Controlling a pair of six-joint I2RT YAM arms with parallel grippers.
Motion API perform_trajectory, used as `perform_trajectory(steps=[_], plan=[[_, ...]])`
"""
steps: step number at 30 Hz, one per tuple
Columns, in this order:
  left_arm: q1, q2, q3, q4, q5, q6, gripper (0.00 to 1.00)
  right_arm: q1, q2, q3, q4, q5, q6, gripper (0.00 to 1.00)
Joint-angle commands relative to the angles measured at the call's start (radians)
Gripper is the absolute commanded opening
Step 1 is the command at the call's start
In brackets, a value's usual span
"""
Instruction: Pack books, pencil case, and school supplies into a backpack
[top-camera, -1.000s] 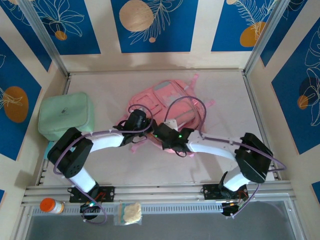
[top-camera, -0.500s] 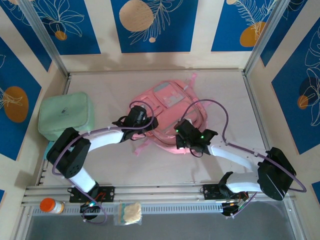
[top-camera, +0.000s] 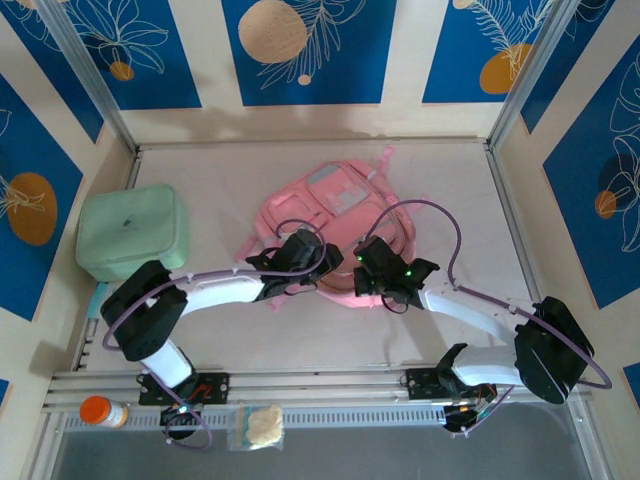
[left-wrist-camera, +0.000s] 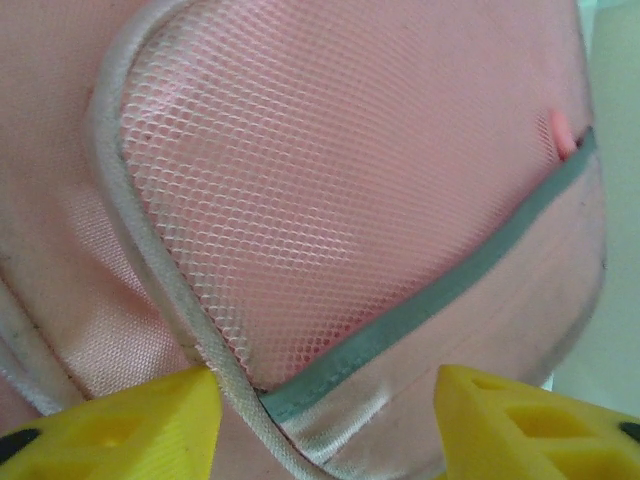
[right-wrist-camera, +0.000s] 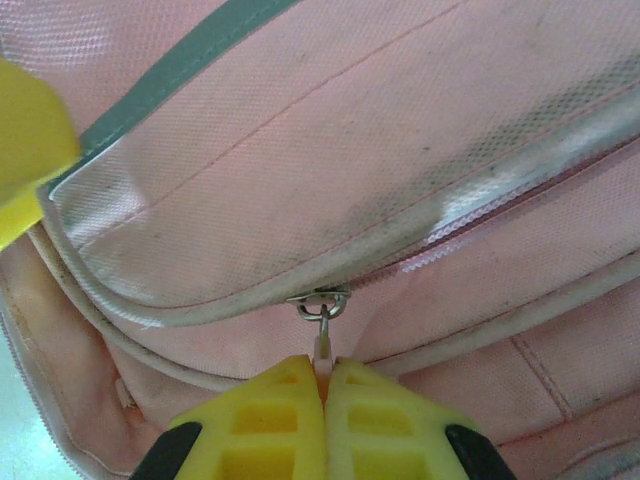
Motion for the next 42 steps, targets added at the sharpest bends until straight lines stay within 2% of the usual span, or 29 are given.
perform_trajectory(steps=[1,5,10,14,18,24,27,30,31,38,42], plan=[[-0.027,0.028,0.029,0.038,-0.078,-0.061,0.52,-0.003,-0.008,0.008,0.013,-0.018,-0.008,0.0],[-0.064,0.03,0.061,-0.049,-0.152,-0.081,0.51,-0.006,0.001,0.014,0.012,-0.013,-0.013,0.0],[-0.095,-0.013,0.004,-0.083,-0.247,-0.143,0.58,-0.009,0.011,0.021,0.009,-0.014,-0.016,0.0],[-0.098,0.012,0.006,-0.045,-0.235,-0.17,0.58,-0.009,0.014,0.02,0.014,-0.018,-0.014,0.0],[-0.098,0.062,0.028,0.061,-0.223,-0.175,0.52,-0.009,0.021,0.019,0.015,-0.013,-0.01,0.0],[-0.09,0.065,0.107,-0.076,-0.3,-0.103,0.36,-0.01,0.03,0.032,0.007,0.0,-0.025,0.0],[-0.078,0.056,0.081,-0.064,-0.303,-0.09,0.19,-0.011,0.04,0.058,-0.026,0.021,-0.033,0.0],[-0.069,0.043,0.072,-0.091,-0.306,-0.06,0.08,-0.011,0.045,0.081,-0.058,0.046,-0.042,0.0],[-0.069,0.038,0.067,-0.094,-0.31,-0.048,0.0,-0.009,0.043,0.084,-0.066,0.053,-0.048,0.0],[-0.057,-0.014,-0.002,-0.087,-0.303,0.035,0.0,-0.024,0.028,0.098,-0.115,0.075,-0.066,0.0],[-0.021,-0.068,-0.025,-0.163,-0.284,0.096,0.0,-0.045,0.019,0.098,-0.132,0.082,-0.069,0.0]])
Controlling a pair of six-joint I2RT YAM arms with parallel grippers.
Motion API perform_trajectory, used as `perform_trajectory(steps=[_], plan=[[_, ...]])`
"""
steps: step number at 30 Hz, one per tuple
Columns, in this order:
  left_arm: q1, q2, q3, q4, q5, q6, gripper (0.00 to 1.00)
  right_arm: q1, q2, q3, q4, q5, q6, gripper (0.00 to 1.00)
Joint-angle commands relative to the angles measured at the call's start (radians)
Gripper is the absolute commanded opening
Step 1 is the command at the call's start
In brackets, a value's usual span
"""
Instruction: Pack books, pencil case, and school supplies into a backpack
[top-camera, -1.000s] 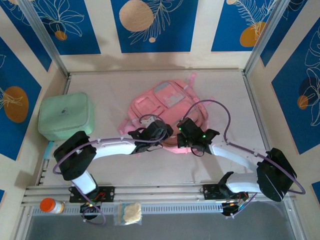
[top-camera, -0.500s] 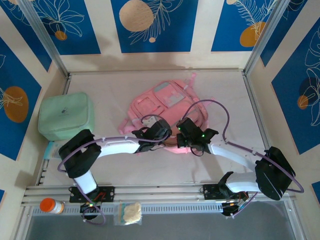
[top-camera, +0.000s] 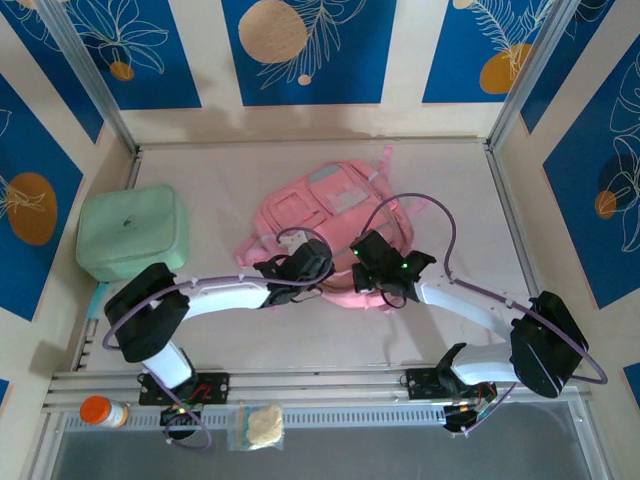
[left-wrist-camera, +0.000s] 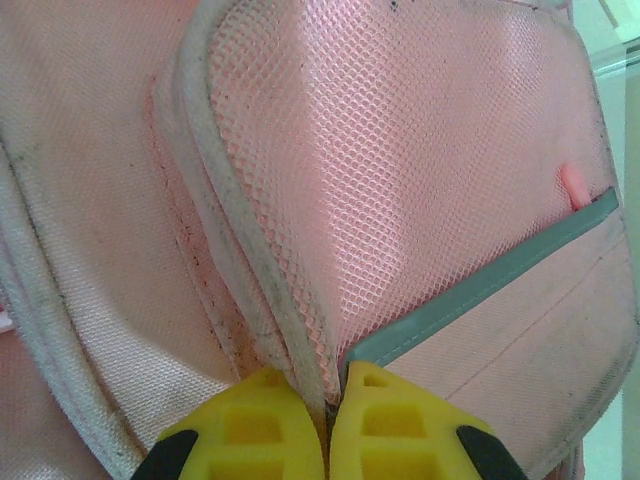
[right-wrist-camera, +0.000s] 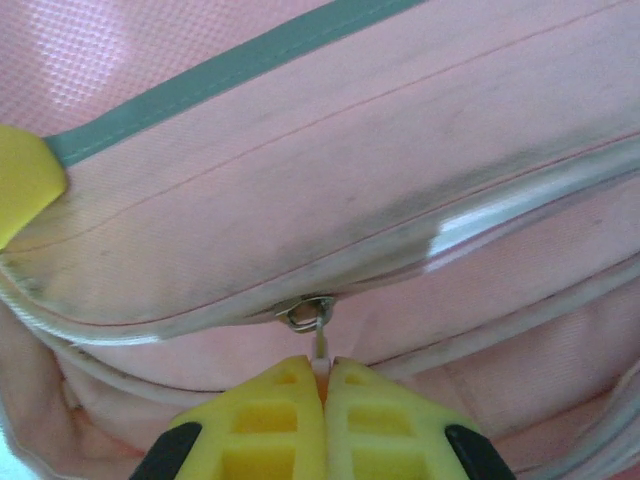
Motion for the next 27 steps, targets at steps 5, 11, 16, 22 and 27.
perform_trajectory(steps=[5,11,16,22,27], plan=[[0.157,-0.123,-0.082,-0.141,0.065,0.203,0.0,-0.08,-0.026,0.026,-0.065,0.022,-0.046,0.0],[0.359,-0.196,-0.107,-0.176,0.222,0.412,0.0,-0.072,0.016,0.051,-0.055,0.002,-0.081,0.0],[0.527,-0.173,-0.02,-0.228,0.382,0.615,0.0,-0.008,0.055,0.074,0.043,-0.182,-0.029,0.0],[0.566,-0.179,0.024,-0.244,0.447,0.635,0.25,0.076,0.161,0.174,0.046,-0.125,0.016,0.0],[0.564,-0.284,-0.058,-0.221,0.475,0.494,0.49,0.07,0.162,0.154,0.052,-0.15,0.018,0.0]])
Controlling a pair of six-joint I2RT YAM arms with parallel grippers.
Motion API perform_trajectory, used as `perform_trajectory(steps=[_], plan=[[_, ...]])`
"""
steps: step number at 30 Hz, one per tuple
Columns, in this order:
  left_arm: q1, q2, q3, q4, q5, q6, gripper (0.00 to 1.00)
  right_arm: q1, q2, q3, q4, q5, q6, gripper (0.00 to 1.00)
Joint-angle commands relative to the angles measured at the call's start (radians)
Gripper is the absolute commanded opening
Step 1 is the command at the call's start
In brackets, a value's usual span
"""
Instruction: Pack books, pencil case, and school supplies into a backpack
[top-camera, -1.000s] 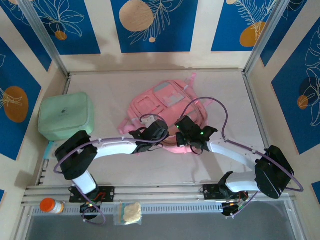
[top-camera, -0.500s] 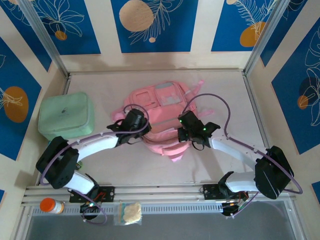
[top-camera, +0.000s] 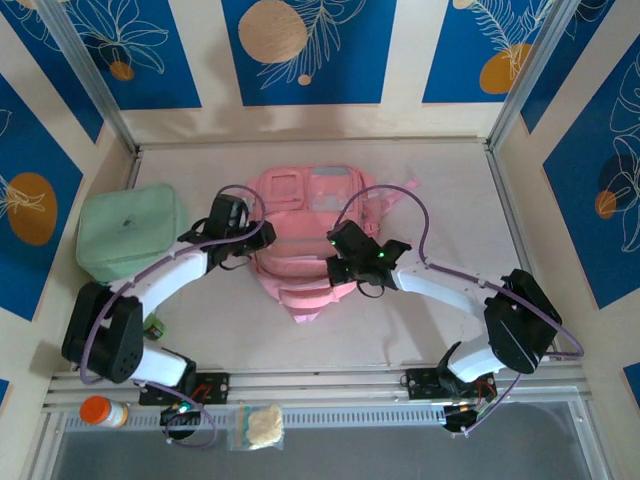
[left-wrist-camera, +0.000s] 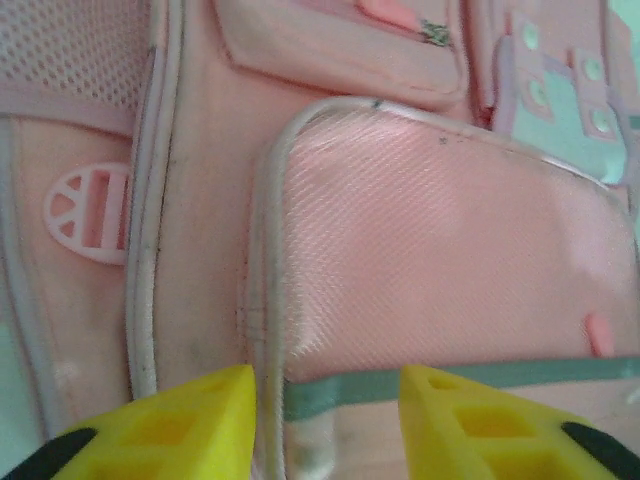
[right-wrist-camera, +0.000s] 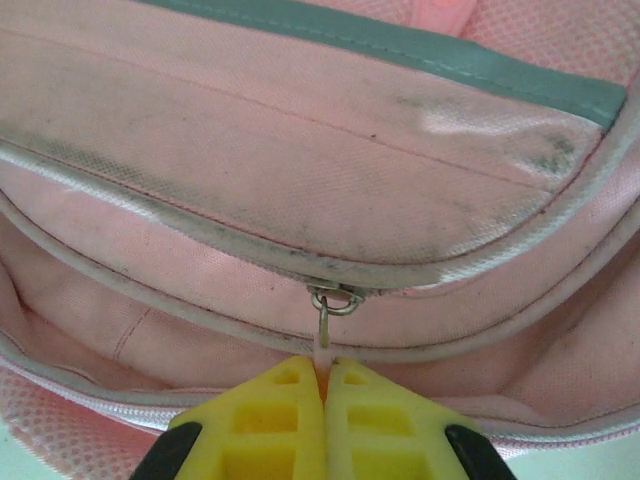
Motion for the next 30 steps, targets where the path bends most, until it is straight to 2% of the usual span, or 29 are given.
perform_trajectory(steps=[1,7,12,18,22,26,30], plan=[[-0.004,-0.078,-0.029,-0.025,0.002,-0.108,0.51,0.005,-0.012,-0.001,-0.024,-0.012,0.011,0.0],[-0.141,-0.182,-0.187,0.126,-0.117,-0.418,0.55,-0.002,-0.001,-0.004,-0.015,-0.022,0.003,0.0],[-0.226,-0.193,-0.219,0.146,-0.236,-0.536,0.59,0.001,0.009,0.009,-0.02,-0.005,-0.007,0.0],[-0.252,-0.081,-0.202,0.214,-0.253,-0.616,0.6,0.004,0.035,0.035,-0.03,0.002,-0.02,0.0],[-0.25,-0.037,-0.159,0.177,-0.302,-0.593,0.47,0.01,0.051,0.065,-0.069,0.043,-0.028,0.0],[-0.237,-0.034,-0.137,0.136,-0.368,-0.524,0.27,0.007,0.051,0.088,-0.116,0.094,-0.039,0.0],[-0.171,-0.012,-0.116,0.113,-0.32,-0.445,0.06,-0.029,0.049,0.112,-0.167,0.112,-0.05,0.0]])
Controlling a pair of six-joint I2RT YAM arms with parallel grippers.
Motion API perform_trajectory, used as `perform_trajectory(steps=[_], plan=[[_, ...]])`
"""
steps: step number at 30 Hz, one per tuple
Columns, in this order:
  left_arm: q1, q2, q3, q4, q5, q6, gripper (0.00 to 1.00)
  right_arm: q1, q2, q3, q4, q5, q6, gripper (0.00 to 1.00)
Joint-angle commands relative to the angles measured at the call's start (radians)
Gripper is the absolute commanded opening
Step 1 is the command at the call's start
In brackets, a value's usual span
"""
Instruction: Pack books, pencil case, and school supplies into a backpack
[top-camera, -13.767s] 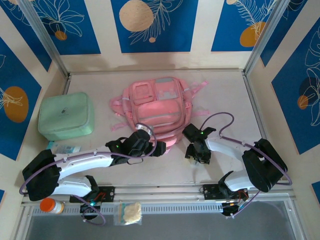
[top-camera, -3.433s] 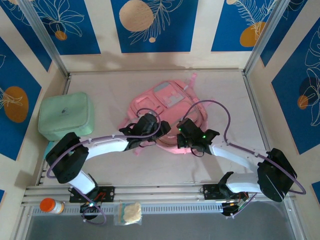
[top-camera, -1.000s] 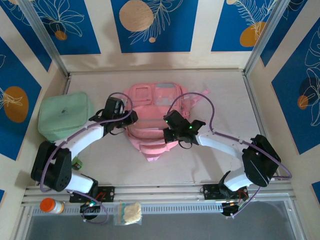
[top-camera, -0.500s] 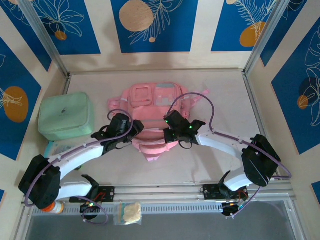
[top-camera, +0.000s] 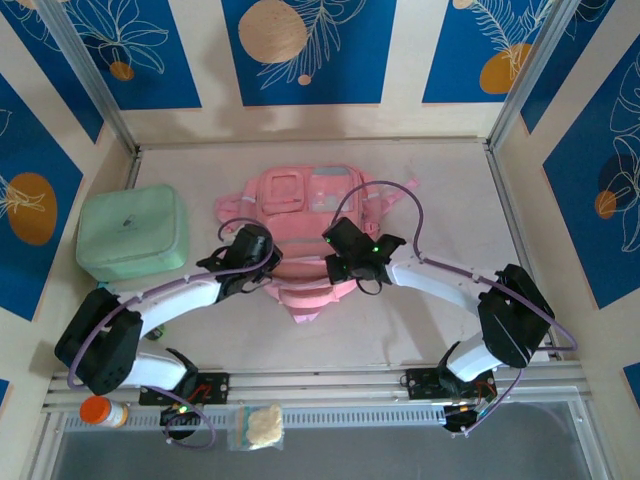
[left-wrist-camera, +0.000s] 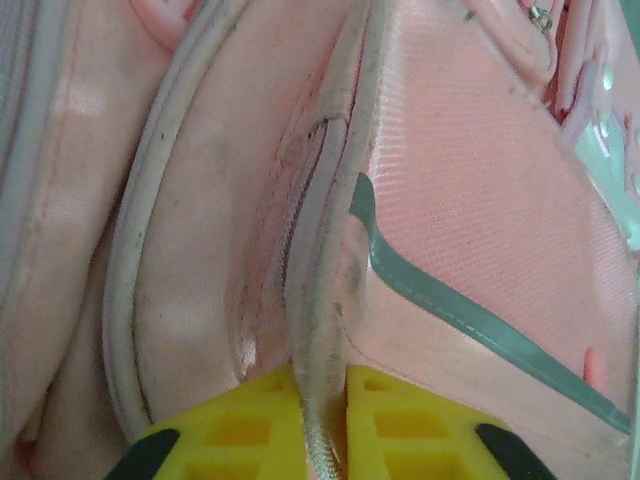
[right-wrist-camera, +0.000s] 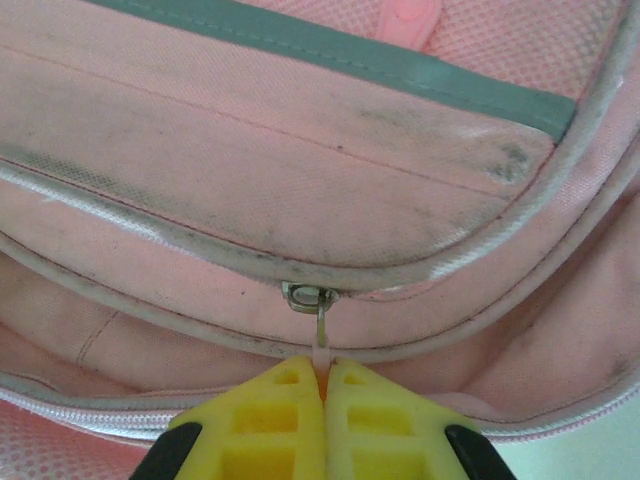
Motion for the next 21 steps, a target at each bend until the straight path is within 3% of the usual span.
perform_trajectory(steps=[1,5,12,18,21], plan=[[0.068,0.027,0.05,-0.017,-0.004,0.106,0.01,-0.039,0.004,0.042,-0.082,0.055,-0.023,0.0],[0.118,0.049,0.109,-0.107,0.007,0.208,0.0,-0.1,0.004,0.064,-0.105,0.023,-0.04,0.0],[0.186,0.086,0.142,-0.124,0.102,0.374,0.0,-0.2,0.074,0.136,-0.115,-0.008,-0.125,0.0],[0.19,0.104,0.173,-0.143,0.136,0.456,0.0,-0.249,0.169,0.245,-0.164,0.013,-0.099,0.0],[0.19,0.098,0.18,-0.141,0.166,0.479,0.0,-0.239,0.129,0.228,-0.122,-0.073,-0.122,0.01]])
